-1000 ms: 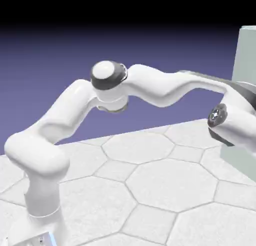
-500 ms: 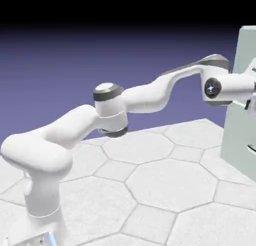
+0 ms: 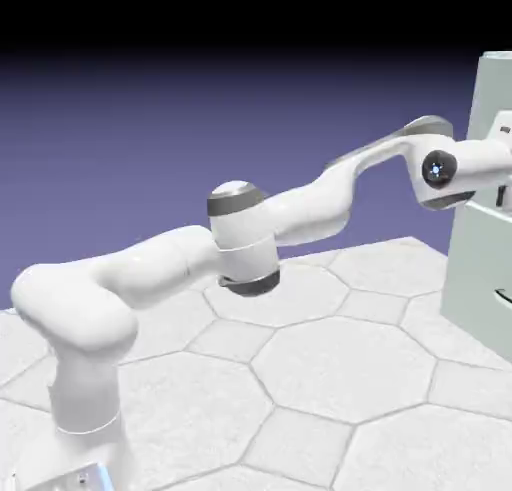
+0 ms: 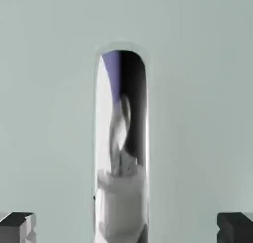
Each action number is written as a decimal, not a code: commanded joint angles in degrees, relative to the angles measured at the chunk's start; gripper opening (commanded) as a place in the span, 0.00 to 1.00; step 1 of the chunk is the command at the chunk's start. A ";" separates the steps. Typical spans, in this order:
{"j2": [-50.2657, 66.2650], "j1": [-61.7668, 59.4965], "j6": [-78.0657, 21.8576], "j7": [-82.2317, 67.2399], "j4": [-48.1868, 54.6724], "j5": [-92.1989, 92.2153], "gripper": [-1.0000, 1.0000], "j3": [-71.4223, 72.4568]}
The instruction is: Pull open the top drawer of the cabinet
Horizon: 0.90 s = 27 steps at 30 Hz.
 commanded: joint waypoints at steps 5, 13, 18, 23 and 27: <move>0.59 4.67 -3.44 -2.77 -8.30 1.52 0.00 0.20; 1.77 13.92 -10.50 -6.99 -24.91 3.49 0.00 0.19; 2.47 19.72 -14.96 -9.06 -35.29 4.10 0.00 -0.01; 3.13 25.55 -19.43 -10.83 -45.67 4.28 0.00 -0.37; 3.64 30.27 -22.98 -12.08 -53.97 4.13 0.00 -0.81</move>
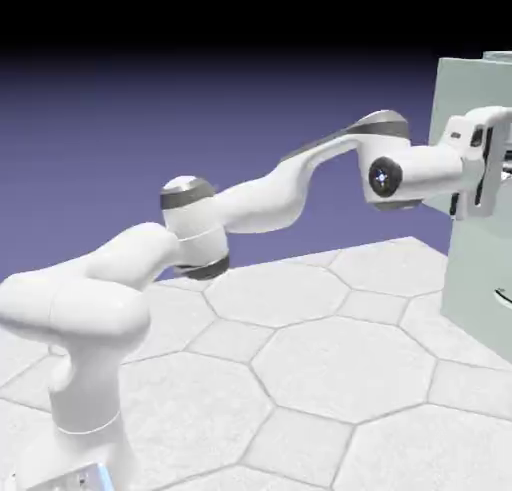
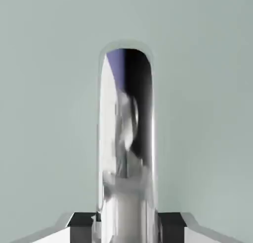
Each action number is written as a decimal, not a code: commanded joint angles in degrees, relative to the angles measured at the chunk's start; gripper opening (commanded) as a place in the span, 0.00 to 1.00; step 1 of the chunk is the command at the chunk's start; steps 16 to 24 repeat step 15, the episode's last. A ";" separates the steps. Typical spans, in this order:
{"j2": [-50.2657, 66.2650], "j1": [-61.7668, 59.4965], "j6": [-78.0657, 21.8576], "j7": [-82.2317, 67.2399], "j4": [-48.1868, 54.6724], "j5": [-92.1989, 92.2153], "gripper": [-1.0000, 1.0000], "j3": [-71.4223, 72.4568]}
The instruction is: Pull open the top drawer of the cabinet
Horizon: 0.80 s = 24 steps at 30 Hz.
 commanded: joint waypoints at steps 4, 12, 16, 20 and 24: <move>0.52 4.73 -3.50 -1.25 -8.36 -0.12 0.00 -0.63; 1.54 13.34 -9.61 -2.97 -23.04 -1.69 0.00 -2.34; 1.72 14.59 -10.44 -3.18 -25.11 -2.07 1.00 -2.71; 1.72 14.59 -10.44 -3.18 -25.11 -2.07 1.00 -2.71; 1.72 14.59 -10.44 -3.18 -25.11 -2.07 1.00 -2.71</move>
